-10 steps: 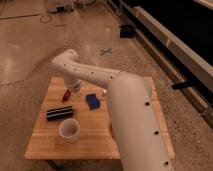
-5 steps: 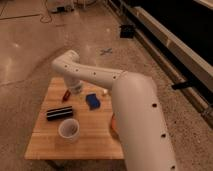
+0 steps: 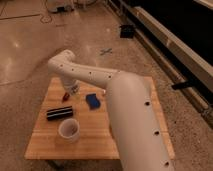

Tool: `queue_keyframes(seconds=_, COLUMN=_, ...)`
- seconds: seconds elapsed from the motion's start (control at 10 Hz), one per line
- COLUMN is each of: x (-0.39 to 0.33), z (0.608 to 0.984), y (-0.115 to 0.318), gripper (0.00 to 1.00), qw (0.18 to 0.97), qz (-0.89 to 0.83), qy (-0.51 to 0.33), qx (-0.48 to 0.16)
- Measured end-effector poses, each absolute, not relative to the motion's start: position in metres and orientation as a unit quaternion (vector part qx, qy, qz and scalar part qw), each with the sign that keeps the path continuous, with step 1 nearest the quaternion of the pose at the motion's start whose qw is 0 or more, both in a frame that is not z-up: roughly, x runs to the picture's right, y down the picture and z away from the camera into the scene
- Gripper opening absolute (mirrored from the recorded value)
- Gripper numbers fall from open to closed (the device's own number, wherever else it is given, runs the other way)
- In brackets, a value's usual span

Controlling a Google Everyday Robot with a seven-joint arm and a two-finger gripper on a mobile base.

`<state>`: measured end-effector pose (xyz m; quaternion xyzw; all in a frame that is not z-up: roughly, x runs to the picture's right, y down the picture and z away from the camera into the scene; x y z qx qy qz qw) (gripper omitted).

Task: Place the pepper in the ceramic cup

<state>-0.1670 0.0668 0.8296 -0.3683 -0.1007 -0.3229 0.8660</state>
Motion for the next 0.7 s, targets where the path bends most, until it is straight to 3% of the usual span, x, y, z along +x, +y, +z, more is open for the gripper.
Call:
queue_keyframes(seconds=0.2, x=-0.169, z=0.840, y=0.069, gripper=0.48, qw=0.864, qz=-0.337, qy=-0.108, qx=-0.357)
queue_keyframes(seconds=0.3, x=-0.167, z=0.834, y=0.068, gripper=0.36, qw=0.858, qz=-0.350, qy=-0.109, qx=-0.359)
queue_keyframes(seconds=0.4, x=-0.165, z=0.826, y=0.063, gripper=0.31, qw=0.857, qz=-0.345, qy=-0.109, qx=-0.366)
queue_keyframes(seconds=0.7, x=-0.176, z=0.822, y=0.058, gripper=0.31, qw=0.858, qz=-0.343, qy=-0.110, qx=-0.366)
